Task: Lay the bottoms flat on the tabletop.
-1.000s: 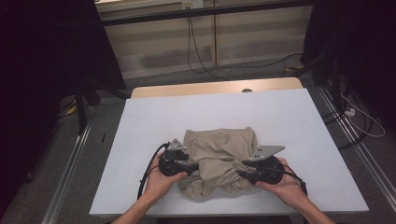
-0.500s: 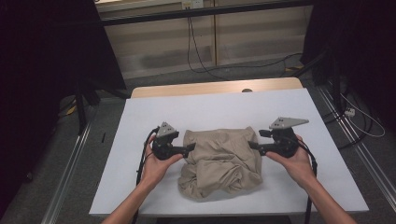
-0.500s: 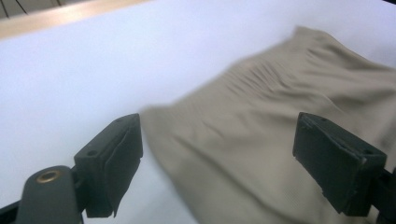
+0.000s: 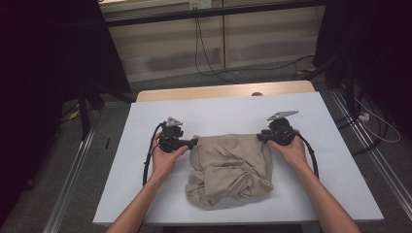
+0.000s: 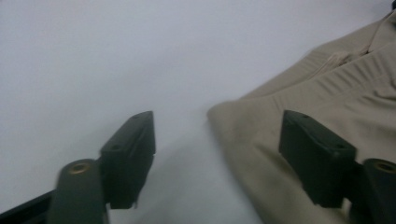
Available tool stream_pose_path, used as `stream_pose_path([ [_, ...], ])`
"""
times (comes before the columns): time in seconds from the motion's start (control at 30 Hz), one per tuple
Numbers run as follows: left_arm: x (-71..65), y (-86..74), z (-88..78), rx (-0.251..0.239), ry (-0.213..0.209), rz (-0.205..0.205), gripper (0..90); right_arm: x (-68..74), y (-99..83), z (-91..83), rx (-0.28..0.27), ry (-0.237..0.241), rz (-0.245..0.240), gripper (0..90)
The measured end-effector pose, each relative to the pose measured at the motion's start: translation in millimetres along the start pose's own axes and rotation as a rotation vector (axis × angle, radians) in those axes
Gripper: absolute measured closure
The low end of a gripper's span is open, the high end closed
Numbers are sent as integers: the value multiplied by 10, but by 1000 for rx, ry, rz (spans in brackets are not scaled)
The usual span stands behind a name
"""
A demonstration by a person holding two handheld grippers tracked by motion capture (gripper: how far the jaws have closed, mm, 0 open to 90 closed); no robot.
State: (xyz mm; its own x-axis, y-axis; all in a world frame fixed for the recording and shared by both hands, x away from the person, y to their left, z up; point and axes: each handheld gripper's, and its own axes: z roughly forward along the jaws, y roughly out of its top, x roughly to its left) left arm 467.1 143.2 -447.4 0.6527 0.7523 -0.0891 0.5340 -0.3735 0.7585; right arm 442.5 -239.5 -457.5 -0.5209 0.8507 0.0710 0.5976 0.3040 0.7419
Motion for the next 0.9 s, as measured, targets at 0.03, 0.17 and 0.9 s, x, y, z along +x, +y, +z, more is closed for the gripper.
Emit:
stream_pose_path([
  [0.03, 17, -9, 9, 3, -6, -13, 343, -1, 1, -7, -8, -2, 7, 757],
  [0.17, 79, -33, 75, 10, -44, -78, 459, -67, -23, -29, -20, -30, 11, 804],
  [0.9, 158, -55, 85, 7, -57, -133, 738, -136, -2, -131, -107, 21, 64, 728],
])
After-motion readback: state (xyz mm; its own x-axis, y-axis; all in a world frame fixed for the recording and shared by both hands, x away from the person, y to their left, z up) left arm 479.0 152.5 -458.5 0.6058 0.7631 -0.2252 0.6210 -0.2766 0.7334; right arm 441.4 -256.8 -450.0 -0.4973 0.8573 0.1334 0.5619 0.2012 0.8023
